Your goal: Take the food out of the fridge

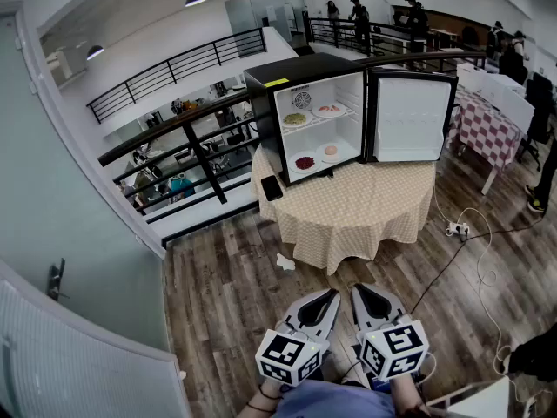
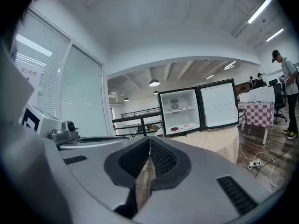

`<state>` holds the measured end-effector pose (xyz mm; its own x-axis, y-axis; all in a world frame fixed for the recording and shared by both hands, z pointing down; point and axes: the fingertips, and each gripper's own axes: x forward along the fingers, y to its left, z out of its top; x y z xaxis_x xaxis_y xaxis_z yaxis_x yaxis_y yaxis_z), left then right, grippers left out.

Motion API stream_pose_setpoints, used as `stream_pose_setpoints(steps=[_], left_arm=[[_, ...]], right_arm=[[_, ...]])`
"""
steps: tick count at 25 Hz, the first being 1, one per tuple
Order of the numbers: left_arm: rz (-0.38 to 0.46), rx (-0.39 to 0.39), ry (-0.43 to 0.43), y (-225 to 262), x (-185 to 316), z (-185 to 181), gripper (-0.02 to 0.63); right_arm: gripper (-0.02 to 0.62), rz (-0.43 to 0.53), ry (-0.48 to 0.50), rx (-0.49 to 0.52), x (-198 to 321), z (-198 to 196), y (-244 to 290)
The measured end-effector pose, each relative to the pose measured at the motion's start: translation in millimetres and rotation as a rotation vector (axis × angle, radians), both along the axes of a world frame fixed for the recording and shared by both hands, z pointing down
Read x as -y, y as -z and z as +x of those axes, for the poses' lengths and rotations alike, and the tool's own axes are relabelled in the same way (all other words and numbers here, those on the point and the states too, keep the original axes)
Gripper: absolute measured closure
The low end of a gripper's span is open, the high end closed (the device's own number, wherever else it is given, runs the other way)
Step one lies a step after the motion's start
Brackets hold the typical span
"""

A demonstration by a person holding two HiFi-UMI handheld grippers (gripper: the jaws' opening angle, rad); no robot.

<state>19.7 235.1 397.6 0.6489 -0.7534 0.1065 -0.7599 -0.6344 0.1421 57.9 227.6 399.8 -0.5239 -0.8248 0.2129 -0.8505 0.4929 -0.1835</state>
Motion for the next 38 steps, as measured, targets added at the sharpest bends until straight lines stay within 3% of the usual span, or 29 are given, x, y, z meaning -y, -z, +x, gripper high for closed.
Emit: stream_pose_setpoints(steps=[23, 29, 38], left_arm=[[-0.029, 0.019, -0.009, -8, 6, 17, 0.586], [-0.041, 0.026, -0.022, -15, 41, 20, 0.586], [-0.053, 0.023, -0.041, -15, 135, 13, 0.586]], right_arm=[[0.575, -0.049, 0.001, 0.066, 8, 17, -13], [0.575, -0.061, -0.021, 0.066, 43, 21, -15], [0.575, -0.085, -0.055, 0.063, 132, 20, -19]])
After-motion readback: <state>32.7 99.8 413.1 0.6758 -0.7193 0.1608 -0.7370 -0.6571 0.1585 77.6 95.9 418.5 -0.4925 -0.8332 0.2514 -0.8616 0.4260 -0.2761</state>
